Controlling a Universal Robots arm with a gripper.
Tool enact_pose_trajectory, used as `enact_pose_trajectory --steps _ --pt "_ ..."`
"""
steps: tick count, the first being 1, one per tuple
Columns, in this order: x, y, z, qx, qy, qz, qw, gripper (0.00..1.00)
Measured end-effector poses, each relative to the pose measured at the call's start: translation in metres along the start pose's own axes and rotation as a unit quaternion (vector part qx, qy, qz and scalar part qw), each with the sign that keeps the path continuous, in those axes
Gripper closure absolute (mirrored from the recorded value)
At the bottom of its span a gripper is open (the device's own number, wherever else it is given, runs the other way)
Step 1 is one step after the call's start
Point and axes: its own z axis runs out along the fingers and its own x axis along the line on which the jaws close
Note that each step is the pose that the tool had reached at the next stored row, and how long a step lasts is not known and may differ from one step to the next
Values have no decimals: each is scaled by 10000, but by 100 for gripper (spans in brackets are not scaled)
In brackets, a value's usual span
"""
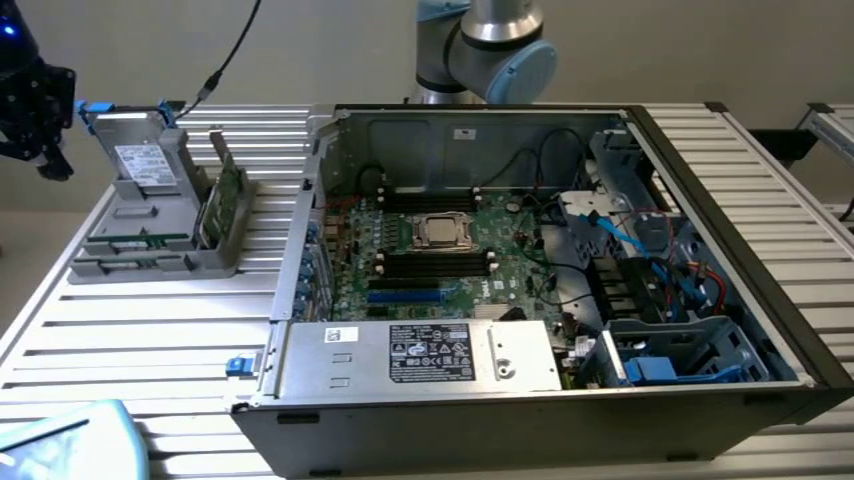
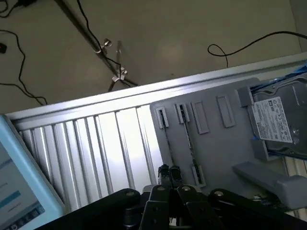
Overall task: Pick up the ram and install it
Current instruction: 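Pick up the ram and move it above insertion slot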
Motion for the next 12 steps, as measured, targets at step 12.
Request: enact_pose_trajectory --steps 12 --pt "-5 -21 5 41 88 -745 9972 89"
